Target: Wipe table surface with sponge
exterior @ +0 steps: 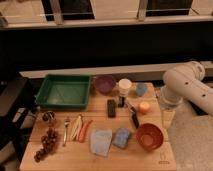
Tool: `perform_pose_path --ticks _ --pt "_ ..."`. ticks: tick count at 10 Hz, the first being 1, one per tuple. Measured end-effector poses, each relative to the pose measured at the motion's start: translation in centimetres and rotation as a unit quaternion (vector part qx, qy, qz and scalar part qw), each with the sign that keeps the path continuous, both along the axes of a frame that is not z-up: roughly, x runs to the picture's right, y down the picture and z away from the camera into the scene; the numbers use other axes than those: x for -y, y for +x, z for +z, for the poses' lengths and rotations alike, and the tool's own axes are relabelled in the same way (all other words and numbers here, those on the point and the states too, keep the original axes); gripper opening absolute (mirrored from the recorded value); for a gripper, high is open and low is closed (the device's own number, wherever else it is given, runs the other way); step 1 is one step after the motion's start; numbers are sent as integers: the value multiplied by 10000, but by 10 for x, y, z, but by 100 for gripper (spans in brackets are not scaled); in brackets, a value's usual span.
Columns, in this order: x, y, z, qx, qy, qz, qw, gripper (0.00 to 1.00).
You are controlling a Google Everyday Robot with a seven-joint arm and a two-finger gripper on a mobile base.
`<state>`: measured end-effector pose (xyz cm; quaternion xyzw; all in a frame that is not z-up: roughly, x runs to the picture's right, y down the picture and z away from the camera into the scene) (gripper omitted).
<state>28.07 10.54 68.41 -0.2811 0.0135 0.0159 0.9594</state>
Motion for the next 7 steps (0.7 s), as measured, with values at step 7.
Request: perform_pose_path --ticks 7 --pt "-5 -34 -2 790 -113 -324 9963 100"
